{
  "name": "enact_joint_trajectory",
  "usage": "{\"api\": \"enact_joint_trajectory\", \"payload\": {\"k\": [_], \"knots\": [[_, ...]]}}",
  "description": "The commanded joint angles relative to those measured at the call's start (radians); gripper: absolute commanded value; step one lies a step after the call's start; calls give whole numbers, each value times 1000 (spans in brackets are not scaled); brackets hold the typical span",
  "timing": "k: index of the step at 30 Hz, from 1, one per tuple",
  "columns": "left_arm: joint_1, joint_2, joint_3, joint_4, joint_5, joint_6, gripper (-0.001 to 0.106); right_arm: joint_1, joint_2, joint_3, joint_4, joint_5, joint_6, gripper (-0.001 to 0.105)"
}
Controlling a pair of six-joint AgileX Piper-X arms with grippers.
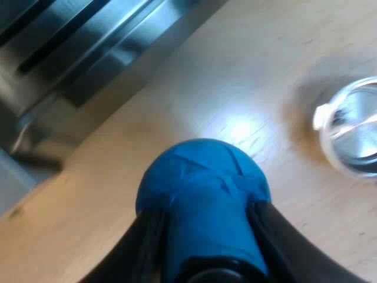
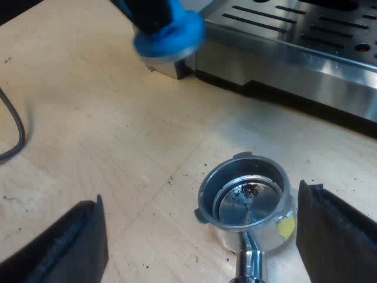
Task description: Grind coffee beans and then tamp
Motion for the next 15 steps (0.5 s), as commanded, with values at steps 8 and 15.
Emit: {"api": "enact_joint_trajectory", "payload": {"k": [8,15], "knots": [[100,-6,150,-156,-10,7,1,2,-6,-9,-14,-1,-11,69],[97,29,178,-191,-13,3,3,2,-6,-9,-14,-10,-11,69]]}}
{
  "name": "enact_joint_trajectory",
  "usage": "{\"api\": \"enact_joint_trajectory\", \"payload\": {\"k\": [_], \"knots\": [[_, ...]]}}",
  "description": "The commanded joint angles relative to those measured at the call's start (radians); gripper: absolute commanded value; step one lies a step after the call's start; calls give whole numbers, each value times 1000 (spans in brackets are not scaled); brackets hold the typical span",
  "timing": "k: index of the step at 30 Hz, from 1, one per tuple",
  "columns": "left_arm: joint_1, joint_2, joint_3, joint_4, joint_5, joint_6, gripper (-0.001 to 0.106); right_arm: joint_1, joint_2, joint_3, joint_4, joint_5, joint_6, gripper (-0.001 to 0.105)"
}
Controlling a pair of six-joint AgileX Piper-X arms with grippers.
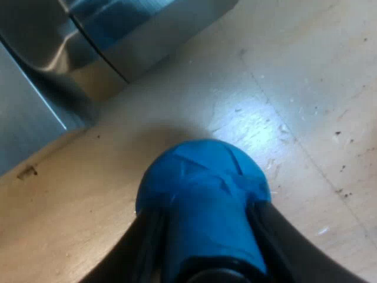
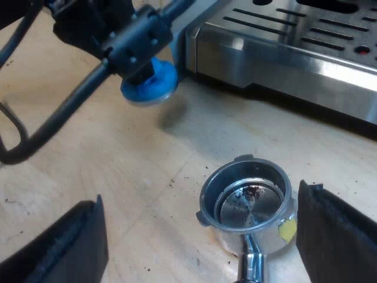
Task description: Grind coffee beans and then tamp
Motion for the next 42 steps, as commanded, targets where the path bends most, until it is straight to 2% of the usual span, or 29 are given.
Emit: {"api": "enact_joint_trajectory", "payload": {"k": [1,2,3,5,6,8,11,14,18,21,24,26,27,28,30,31,33,37,39,40,42], "knots": [[-3,27,0,-20,2,3,4,2,-6,-9,-9,-34,-11,69],[-3,58,0,-24,-3,1,13,2,-6,-9,-9,-41,-11,69],[-3,63,0,-24,-3,-2,17,2,-6,-9,-9,-54,-11,69],[-3,78,0,-20,-3,-15,37,2,-6,-9,-9,-56,-11,69],[-3,79,0,-19,-3,-15,41,2,-6,-9,-9,-56,-11,69],[-3,79,0,-19,-3,-14,60,2,-6,-9,-9,-56,-11,69],[-3,79,0,-16,-3,-14,68,2,-6,-9,-9,-56,-11,69],[-3,79,0,-12,-3,-14,68,2,-6,-9,-9,-56,-11,69],[-3,58,-39,49,-3,-14,68,2,-6,-9,-9,-76,-11,69],[-3,-24,-63,75,-3,-14,68,2,-6,-11,-9,-112,-8,69],[-3,-141,-63,78,-5,-14,68,2,-16,-37,52,-140,37,69],[-3,-216,-63,86,-8,-14,68,2,-24,-58,98,-142,43,69],[-3,-216,-63,87,-9,-14,68,2,-27,-66,116,-147,43,69],[-3,-235,-63,89,-13,-17,68,2,-36,-94,174,-157,43,69],[-3,-375,-63,93,-50,-47,68,2,-65,-181,360,-184,43,69],[-3,-453,-65,93,-62,-54,68,2,-68,-194,374,-184,43,69],[-3,-542,-73,93,-63,-54,68,2,-90,-268,531,-185,32,69],[-3,-646,-110,87,-64,-54,68,2,-115,-354,673,-185,-19,69],[1,-692,-174,87,-74,-54,68,-15,-150,-489,855,-185,-74,69],[1,-695,-186,87,-75,-54,68,-21,-153,-504,875,-185,-74,69],[6,-697,-256,87,-80,-70,68,-78,-174,-594,985,-185,-74,69]]}}
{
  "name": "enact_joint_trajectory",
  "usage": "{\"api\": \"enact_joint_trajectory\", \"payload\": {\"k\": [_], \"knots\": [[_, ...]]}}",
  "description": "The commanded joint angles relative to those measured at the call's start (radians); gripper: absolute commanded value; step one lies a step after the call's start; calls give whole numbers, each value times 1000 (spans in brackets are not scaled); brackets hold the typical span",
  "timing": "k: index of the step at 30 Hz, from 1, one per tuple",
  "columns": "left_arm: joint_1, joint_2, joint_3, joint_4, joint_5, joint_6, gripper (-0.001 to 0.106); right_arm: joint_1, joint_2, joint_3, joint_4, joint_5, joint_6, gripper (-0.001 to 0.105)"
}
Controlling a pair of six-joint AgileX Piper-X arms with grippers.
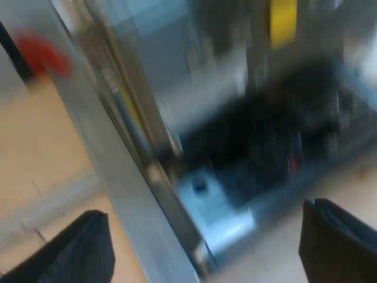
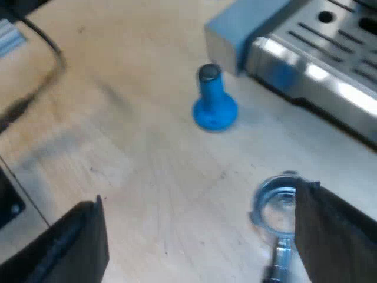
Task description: Grind coffee beans and then tamp
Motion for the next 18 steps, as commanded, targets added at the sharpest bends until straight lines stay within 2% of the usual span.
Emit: {"api": "enact_joint_trajectory", "payload": {"k": [1,3,7,8,9,10,11,12,15,16,18], "knots": [[12,3,-74,-3,-13,-32,68,-61,-38,-111,215,1,-40,69],[44,33,-141,-3,-13,-53,68,-156,-53,-206,330,-23,-38,69],[128,80,-226,1,23,-58,68,-326,-72,-308,440,-89,-45,69],[133,84,-232,0,30,-59,68,-326,-72,-313,445,-92,-46,69],[154,94,-245,0,43,-62,68,-386,-79,-339,466,-108,-47,69],[185,109,-258,0,69,-81,68,-518,-93,-374,500,-169,-77,69],[230,131,-265,2,113,-126,68,-600,-103,-382,504,-201,-84,69],[258,139,-265,7,141,-132,68,-672,-113,-382,503,-224,-92,69],[296,149,-265,38,155,-132,68,-893,-138,-382,522,-289,-137,69],[298,149,-265,42,152,-132,68,-921,-141,-382,526,-302,-146,69],[298,149,-265,43,151,-132,68,-1083,-159,-382,539,-341,-208,69]]}}
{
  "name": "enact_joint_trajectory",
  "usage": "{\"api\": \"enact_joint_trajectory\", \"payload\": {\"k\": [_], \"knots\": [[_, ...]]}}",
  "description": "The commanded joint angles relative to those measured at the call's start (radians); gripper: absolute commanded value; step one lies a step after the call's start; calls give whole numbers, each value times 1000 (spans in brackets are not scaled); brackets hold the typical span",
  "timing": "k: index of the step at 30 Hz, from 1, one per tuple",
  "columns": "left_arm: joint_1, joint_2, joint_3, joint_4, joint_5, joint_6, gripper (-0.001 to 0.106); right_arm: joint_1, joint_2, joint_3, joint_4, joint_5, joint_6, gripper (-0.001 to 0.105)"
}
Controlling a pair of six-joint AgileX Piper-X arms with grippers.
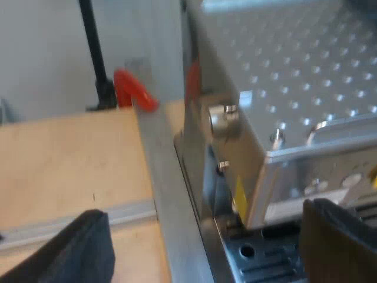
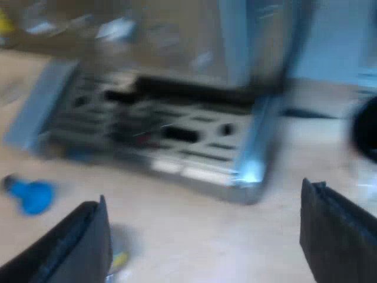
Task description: Grind coffee beans and then tamp
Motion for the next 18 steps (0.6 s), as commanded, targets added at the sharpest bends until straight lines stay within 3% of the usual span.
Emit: {"api": "enact_joint_trajectory", "payload": {"k": [1,5,7,12,16,18], "knots": [[0,-13,-8,-10,16,-13,68,-312,-19,-15,-6,-55,-98,69],[0,-43,-8,10,16,-13,68,-517,-70,-15,-7,-86,-203,69],[0,-65,-4,22,-4,-13,68,-533,-101,-15,-19,-95,-210,69],[-41,-180,45,25,-203,-10,68,-474,-214,-15,-10,-115,-282,69],[-59,-220,66,27,-226,-8,68,-461,-259,-12,-10,-115,-290,69],[-87,-352,127,27,-231,-3,68,-456,-378,19,-29,-115,-252,69]]}}
